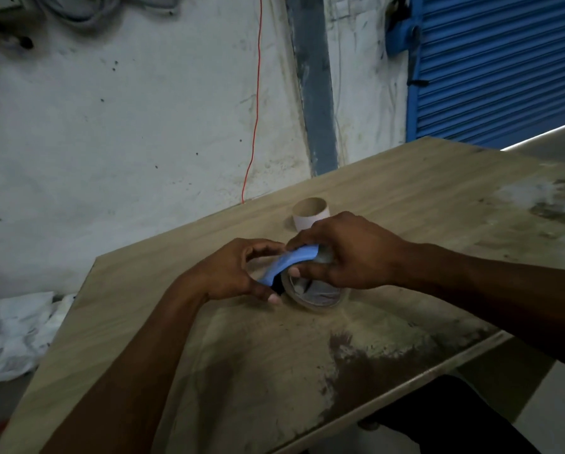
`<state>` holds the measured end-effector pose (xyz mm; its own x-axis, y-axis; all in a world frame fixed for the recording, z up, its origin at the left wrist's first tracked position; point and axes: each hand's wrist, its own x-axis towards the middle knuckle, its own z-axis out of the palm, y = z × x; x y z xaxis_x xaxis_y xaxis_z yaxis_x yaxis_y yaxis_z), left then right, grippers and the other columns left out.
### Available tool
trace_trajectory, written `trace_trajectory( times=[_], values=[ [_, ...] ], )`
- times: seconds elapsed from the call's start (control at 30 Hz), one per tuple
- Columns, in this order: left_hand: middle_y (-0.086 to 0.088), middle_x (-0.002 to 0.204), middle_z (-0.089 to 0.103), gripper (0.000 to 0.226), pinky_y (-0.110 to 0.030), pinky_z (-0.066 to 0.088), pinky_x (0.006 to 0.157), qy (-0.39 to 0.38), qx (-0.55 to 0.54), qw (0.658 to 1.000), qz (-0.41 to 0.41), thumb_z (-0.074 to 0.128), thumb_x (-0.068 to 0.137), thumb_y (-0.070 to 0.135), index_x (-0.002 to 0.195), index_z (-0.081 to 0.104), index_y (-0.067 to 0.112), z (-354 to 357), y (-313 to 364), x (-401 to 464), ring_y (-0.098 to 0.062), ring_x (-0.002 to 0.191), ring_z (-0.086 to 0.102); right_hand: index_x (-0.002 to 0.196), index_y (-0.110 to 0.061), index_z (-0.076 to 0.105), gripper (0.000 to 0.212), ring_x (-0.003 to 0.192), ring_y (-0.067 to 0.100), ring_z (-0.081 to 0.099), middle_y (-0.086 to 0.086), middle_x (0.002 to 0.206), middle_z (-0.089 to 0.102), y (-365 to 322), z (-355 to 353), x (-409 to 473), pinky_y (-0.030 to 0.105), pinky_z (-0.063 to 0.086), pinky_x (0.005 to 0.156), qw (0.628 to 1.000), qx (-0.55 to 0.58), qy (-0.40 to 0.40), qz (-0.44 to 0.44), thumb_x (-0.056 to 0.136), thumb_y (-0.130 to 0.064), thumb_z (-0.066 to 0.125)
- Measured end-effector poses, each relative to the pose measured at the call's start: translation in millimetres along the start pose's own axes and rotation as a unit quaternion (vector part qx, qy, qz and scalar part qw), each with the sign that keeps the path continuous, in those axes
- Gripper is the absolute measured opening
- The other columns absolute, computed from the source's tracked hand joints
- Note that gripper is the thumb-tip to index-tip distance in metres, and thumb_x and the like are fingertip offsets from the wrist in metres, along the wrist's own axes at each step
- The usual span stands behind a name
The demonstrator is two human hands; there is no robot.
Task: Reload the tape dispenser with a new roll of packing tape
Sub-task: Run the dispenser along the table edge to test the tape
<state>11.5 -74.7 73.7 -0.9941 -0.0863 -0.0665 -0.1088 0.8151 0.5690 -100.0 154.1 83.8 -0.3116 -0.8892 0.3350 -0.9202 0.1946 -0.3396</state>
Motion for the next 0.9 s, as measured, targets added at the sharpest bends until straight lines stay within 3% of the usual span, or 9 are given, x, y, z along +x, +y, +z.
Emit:
trace_trajectory(
  times=[0.07, 0.23, 0.33, 0.43, 0.67, 0.9],
  values=[
    [0.027, 0.138, 0.058, 0.085, -0.022, 0.039, 0.111, 0.032, 0.010, 0.999, -0.023, 0.099, 0.061, 0.031, 0.137, 0.061, 0.038, -5, -13, -8, 0.013, 0.126, 0.050, 0.127, -0.036, 0.069, 0.045, 0.098, 0.014, 0.069, -0.010, 0.115, 0.074, -6, 0, 1, 0.039, 0.058, 0.082, 0.998, -0.052, -0.045, 0.011, 0.087, -0.057, 0.068],
    [0.021, 0.128, 0.063, 0.042, -0.027, 0.039, 0.115, 0.199, 0.040, 0.979, -0.037, 0.080, 0.085, 0.015, 0.121, 0.072, 0.036, 24, -50, -32, 0.005, 0.126, 0.050, 0.135, -0.030, 0.065, 0.053, 0.111, 0.017, 0.066, -0.004, 0.126, 0.071, -25, -8, 8, 0.032, 0.055, 0.090, 0.983, -0.114, -0.141, 0.025, 0.085, -0.047, 0.072],
    [0.019, 0.132, 0.060, 0.045, -0.022, 0.030, 0.120, 0.183, 0.035, 0.982, -0.006, 0.069, 0.089, 0.001, 0.123, 0.073, 0.031, 50, -55, -43, 0.010, 0.132, 0.042, 0.141, -0.030, 0.059, 0.063, 0.123, 0.018, 0.059, -0.005, 0.137, 0.064, -31, -9, 8, 0.037, 0.053, 0.099, 0.975, -0.113, -0.183, 0.052, 0.082, -0.042, 0.076],
    [0.015, 0.141, 0.060, 0.057, -0.013, 0.031, 0.117, 0.133, 0.046, 0.990, 0.004, 0.059, 0.087, -0.002, 0.133, 0.068, 0.031, 52, -54, -48, 0.004, 0.136, 0.046, 0.142, -0.028, 0.058, 0.064, 0.123, 0.018, 0.059, -0.003, 0.139, 0.062, -39, -12, 15, 0.031, 0.051, 0.100, 0.969, -0.122, -0.206, 0.064, 0.083, -0.042, 0.077],
    [0.007, 0.153, 0.053, 0.065, -0.049, 0.039, 0.119, 0.089, 0.091, 0.992, 0.025, 0.045, 0.075, 0.035, 0.138, 0.063, 0.035, 56, -57, -47, -0.014, 0.145, 0.046, 0.128, -0.025, 0.071, 0.053, 0.106, 0.018, 0.067, 0.000, 0.120, 0.073, -50, -13, 27, 0.037, 0.058, 0.092, 0.954, -0.140, -0.252, 0.077, 0.079, -0.044, 0.076],
    [0.016, 0.156, 0.047, 0.068, -0.043, 0.042, 0.117, 0.078, 0.146, 0.985, -0.042, 0.052, 0.071, 0.040, 0.138, 0.058, 0.049, 55, -39, -49, -0.015, 0.148, 0.041, 0.115, -0.020, 0.076, 0.050, 0.088, 0.022, 0.073, 0.002, 0.106, 0.075, -57, -19, 33, 0.045, 0.065, 0.072, 0.941, -0.127, -0.295, 0.110, 0.070, -0.044, 0.079]
  ],
)
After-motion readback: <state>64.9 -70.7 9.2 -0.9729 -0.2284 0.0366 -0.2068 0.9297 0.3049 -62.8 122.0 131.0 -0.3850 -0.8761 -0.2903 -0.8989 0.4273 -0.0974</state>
